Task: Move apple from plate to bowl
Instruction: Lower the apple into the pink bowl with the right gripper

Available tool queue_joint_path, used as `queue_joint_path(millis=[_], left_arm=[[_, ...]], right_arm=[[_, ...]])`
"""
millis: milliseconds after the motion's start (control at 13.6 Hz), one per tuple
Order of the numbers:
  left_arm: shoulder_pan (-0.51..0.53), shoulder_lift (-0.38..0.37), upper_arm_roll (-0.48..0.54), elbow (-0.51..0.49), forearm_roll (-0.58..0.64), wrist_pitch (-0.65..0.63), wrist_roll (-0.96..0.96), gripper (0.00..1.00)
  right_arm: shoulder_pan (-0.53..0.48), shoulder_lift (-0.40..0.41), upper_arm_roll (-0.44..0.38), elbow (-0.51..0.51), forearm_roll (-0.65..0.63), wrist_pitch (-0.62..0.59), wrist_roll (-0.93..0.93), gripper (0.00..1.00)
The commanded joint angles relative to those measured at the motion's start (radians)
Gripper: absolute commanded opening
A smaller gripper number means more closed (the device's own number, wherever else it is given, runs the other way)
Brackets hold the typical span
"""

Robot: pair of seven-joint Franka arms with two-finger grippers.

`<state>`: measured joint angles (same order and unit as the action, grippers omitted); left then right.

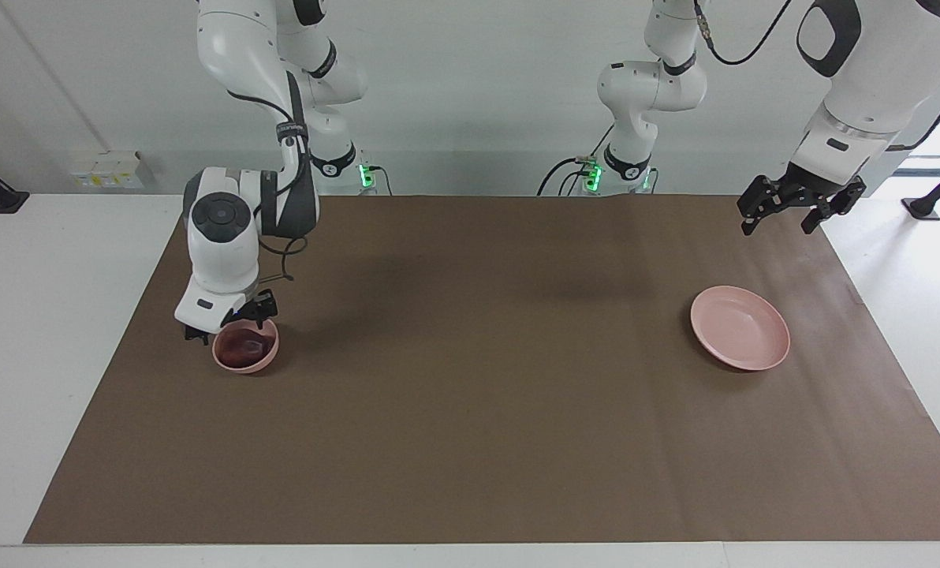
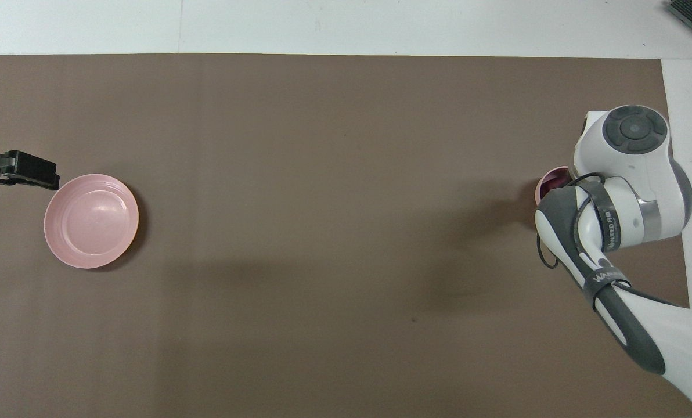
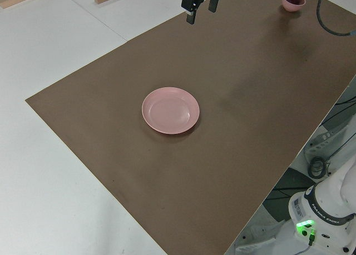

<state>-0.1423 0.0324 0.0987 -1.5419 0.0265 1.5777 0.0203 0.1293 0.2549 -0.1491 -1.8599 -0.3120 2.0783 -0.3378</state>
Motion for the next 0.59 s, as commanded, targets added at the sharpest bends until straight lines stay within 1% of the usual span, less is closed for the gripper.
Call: queue_joint_path(millis=[0, 147, 294, 441, 514], left_arm=[[-0.016, -0.009, 0.015, -0.009, 0.003, -0.011, 0.009, 1.0], [-0.017, -0.011, 0.004, -0.003, -0.017, -0.054, 0.015, 1.0], [-0.017, -0.011, 0.004, 0.026, -0.056, -0.109, 0.015, 1.0], [-0.019, -0.005, 0.001, 0.083, -0.054, -0.198, 0.021, 1.0], [-0.019, -0.011, 0.003, 0.097, -0.053, -0.208, 0.027, 1.0]], right_arm=[[-0.005, -0.078, 0.01, -0.009, 0.082, -0.032, 0.023, 1.0], [-0.016, -0.114, 0.008, 0.01, 0.184, -0.075, 0.051, 1.0], [-0.019, -0.143, 0.0, 0.053, 0.278, -0.162, 0.08, 1.0], [-0.019, -0.19, -0.003, 0.068, 0.329, -0.23, 0.155, 1.0], [-0.019, -0.218, -0.003, 0.071, 0.343, -0.262, 0.195, 1.0]])
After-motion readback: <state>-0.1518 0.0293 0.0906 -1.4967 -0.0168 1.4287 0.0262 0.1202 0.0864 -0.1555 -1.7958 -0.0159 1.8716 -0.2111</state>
